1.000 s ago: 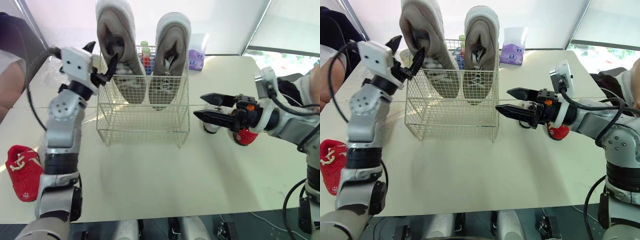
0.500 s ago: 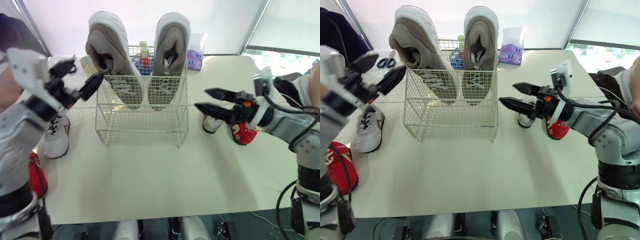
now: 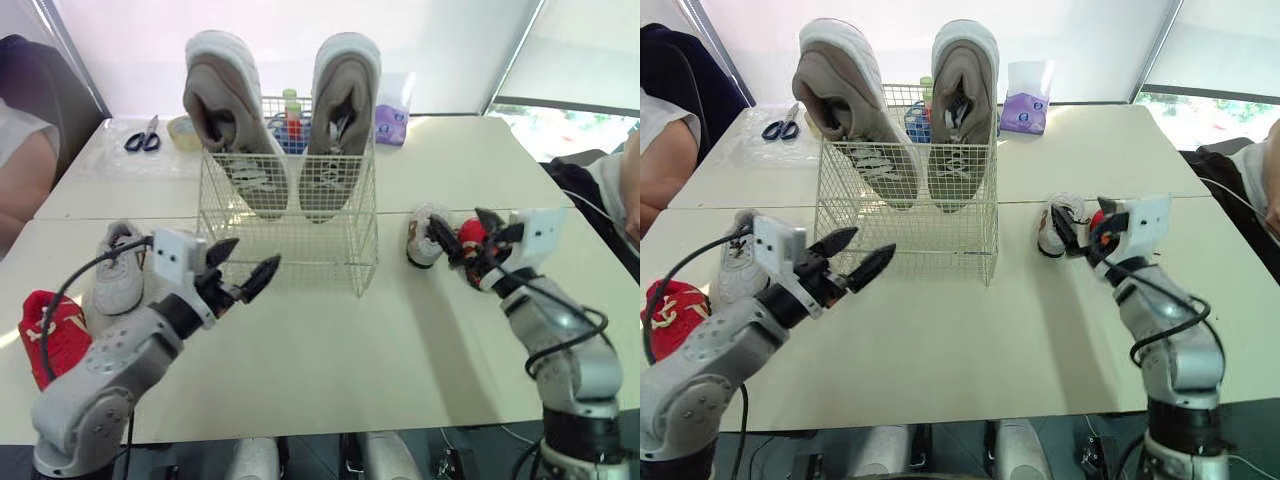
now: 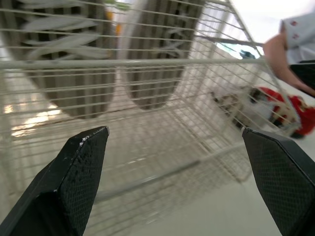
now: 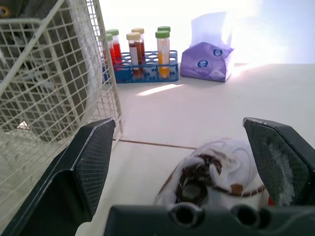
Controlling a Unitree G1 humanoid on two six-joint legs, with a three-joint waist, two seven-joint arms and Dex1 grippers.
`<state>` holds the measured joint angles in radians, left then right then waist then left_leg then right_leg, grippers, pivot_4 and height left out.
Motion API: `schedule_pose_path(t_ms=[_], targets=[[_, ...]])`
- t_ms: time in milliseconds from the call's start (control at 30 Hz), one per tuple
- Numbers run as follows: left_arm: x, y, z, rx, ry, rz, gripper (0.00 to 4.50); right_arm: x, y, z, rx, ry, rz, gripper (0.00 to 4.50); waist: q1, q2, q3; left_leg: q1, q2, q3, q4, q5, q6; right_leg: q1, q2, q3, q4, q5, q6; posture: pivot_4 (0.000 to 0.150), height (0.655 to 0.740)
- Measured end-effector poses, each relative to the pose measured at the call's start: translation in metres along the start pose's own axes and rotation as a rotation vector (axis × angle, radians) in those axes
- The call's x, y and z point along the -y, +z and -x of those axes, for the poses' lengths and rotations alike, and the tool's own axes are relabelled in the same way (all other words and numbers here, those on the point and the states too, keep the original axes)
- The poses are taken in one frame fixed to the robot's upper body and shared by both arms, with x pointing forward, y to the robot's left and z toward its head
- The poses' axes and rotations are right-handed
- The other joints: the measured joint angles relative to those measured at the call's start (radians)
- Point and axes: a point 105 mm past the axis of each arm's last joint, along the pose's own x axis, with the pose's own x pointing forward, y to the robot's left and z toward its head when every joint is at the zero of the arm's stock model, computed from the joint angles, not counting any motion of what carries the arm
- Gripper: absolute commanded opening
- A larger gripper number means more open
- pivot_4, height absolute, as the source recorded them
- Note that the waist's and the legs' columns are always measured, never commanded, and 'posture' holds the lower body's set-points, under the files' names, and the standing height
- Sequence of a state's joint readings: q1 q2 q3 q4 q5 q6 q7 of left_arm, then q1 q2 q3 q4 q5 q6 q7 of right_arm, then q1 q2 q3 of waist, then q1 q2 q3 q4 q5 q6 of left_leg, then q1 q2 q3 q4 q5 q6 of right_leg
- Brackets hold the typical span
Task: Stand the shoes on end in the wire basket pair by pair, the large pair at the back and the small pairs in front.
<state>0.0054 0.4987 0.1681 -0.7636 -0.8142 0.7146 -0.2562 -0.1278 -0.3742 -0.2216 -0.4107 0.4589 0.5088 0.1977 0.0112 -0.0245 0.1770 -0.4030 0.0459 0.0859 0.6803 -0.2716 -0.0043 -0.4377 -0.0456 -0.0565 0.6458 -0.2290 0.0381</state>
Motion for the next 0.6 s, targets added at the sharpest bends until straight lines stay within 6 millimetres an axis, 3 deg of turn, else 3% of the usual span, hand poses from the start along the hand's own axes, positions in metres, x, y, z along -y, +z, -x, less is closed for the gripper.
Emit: schedule_pose_path(t_ms=[100,367,467,600], targets=[[0.016,-0.011,0.004,-0.03,-0.073,0.023,4.44,-0.008,-0.023,0.004,-0.053,-0.032,-0.035,4.5,-0.001,0.004,-0.002,0.0,0.0,0.001,0.0,0.0,0.0,-0.001,-0.001,0.001,0.0,0.0,-0.001,0.15,0.74],[0.027,-0.015,0.012,-0.061,-0.095,-0.006,4.44,-0.027,-0.037,-0.002,-0.061,-0.097,-0.079,4.5,-0.001,0.004,-0.002,-0.003,0.001,0.0,0.0,0.0,0.0,-0.004,0.0,0.001,0.0,-0.001,-0.001,0.15,0.74],[0.033,-0.014,0.018,-0.075,-0.116,-0.01,4.44,-0.019,-0.052,-0.009,-0.09,-0.161,-0.064,4.5,-0.003,0.004,-0.002,-0.003,0.0,0.0,0.0,0.0,0.0,-0.004,0.0,0.001,0.0,-0.001,-0.002,0.15,0.74],[0.034,-0.02,0.023,-0.119,-0.126,-0.009,4.44,-0.007,-0.056,-0.019,-0.089,-0.236,-0.04,4.5,-0.002,0.005,-0.002,-0.003,0.0,0.0,0.0,0.0,0.0,-0.005,0.0,0.001,0.0,-0.001,-0.003,0.15,0.74]])
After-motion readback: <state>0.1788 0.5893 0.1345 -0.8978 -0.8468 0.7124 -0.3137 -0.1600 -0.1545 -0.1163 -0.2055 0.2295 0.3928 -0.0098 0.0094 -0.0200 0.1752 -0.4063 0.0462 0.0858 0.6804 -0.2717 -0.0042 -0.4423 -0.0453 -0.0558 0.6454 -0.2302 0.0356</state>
